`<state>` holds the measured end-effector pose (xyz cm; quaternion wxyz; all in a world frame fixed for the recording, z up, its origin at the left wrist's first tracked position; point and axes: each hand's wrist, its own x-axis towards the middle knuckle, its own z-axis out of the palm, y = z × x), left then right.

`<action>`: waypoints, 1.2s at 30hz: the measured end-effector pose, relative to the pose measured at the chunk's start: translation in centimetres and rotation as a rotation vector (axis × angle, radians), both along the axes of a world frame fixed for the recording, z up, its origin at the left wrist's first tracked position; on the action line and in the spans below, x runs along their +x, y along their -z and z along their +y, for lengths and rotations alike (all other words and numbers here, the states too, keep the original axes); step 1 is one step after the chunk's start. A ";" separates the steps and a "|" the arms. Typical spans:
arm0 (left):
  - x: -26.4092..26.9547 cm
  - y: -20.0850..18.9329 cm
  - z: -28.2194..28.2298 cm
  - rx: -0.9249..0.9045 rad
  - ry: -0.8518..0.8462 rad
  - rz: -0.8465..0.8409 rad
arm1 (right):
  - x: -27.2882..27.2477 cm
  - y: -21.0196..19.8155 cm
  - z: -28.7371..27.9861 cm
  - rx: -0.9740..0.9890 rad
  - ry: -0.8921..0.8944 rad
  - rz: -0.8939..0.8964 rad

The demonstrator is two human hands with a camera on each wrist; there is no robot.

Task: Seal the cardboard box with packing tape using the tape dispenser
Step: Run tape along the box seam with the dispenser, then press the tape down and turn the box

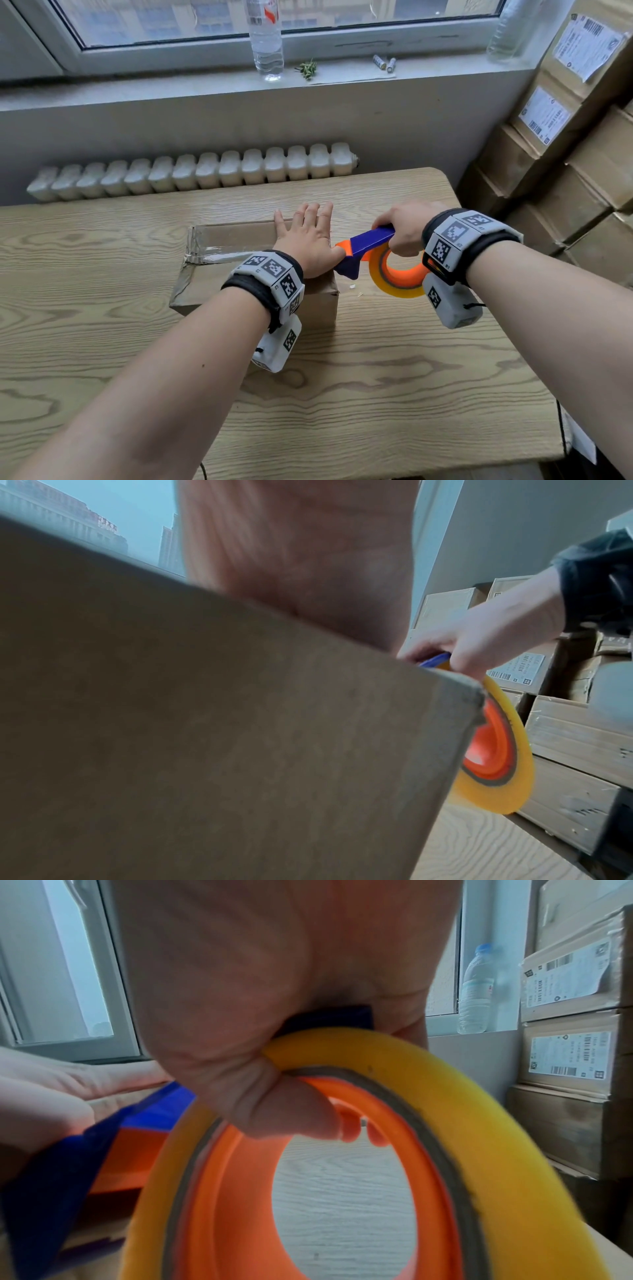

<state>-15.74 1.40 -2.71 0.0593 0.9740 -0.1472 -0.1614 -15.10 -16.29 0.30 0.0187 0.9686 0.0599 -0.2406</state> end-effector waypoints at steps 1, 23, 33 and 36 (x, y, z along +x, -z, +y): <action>0.0 0.0 0.1 -0.003 0.000 -0.005 | 0.1 0.0 0.0 0.006 0.009 0.012; 0.7 -0.4 2.0 -0.211 -0.039 -0.004 | 0.6 8.5 -1.0 0.259 0.473 0.136; 1.6 -0.2 10.3 -0.087 -0.307 -0.027 | 2.2 6.0 2.1 0.391 0.544 -0.095; 1.0 -0.5 11.8 -0.043 -0.332 0.022 | 2.1 2.8 6.6 0.603 0.528 -0.110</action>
